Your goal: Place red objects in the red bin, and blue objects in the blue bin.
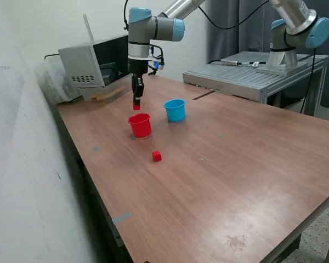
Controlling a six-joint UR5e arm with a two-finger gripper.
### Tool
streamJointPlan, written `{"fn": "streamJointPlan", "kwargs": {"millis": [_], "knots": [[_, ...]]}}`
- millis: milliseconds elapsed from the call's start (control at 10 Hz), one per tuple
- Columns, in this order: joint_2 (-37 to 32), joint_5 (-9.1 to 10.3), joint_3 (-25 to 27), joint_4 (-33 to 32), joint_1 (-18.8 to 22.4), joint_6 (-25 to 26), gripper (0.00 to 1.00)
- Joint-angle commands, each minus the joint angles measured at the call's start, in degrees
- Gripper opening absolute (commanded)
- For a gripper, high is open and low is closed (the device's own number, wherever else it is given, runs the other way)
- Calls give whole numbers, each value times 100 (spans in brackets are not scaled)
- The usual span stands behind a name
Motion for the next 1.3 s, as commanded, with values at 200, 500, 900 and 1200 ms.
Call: {"fn": "streamJointPlan", "kwargs": {"millis": [200, 500, 900, 1200], "knots": [[122, 0, -72, -10, -92, 0, 100], [122, 0, -46, -1, -92, 0, 100], [-534, -53, -2, 621, 248, -246, 100], [-1221, -44, -46, 1298, 1082, -237, 100]]}}
